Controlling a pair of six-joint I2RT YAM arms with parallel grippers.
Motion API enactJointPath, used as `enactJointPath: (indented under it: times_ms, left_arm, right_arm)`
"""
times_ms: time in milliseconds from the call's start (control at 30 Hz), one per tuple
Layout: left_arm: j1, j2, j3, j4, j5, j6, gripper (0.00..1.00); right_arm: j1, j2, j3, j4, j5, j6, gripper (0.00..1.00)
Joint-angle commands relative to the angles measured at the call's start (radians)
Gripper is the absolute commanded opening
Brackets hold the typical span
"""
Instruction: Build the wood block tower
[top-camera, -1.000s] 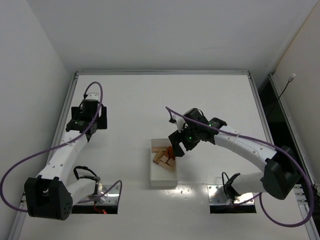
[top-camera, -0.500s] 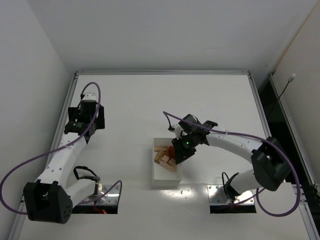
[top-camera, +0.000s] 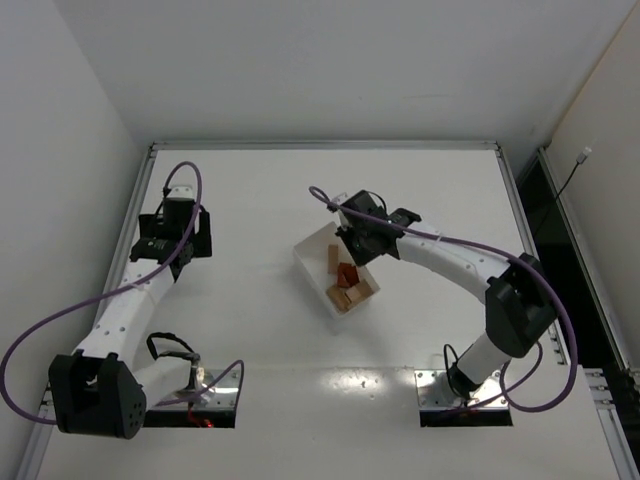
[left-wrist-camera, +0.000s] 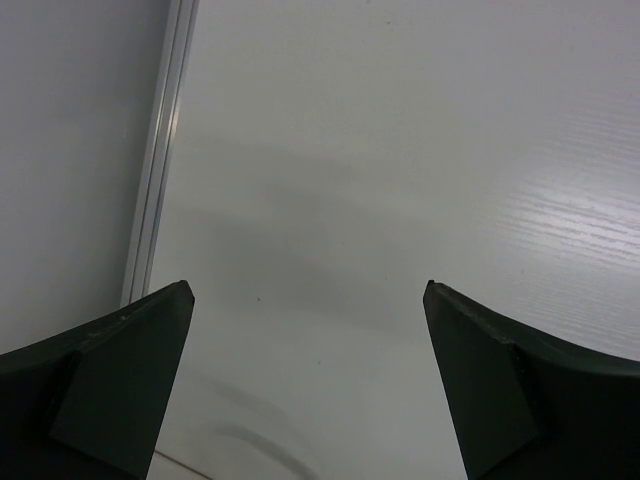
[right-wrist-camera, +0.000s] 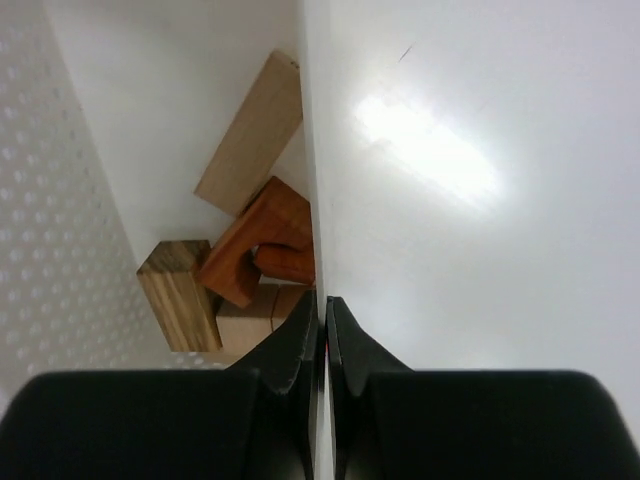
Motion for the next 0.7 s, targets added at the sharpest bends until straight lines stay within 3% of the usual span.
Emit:
enactJointPath:
  times_ms: [0,167,333,667]
  left_arm:
    - [0.011,0.021,0.075,0.000,-0.015,-0.016,1.00]
    - [0.011,0.044,0.129,0.000,-0.050,-0.016,1.00]
    - [0.042,0.065,0.168,-0.047,-0.087,-0.046,1.00]
    - [0.138,0.094,0.204,-0.087,-0.022,-0.082,1.00]
  right_arm:
    - [-0.001,0.025,0.166,0.131,0.226,-0.110,0.00]
    - [0.043,0.083,0.212,0.290,0.441,-0.259,0.00]
    - [0.120,0.083,0.107,0.574,0.700,-0.456,0.00]
    - [0.230,0.085,-0.153,1.312,0.780,-1.103,0.00]
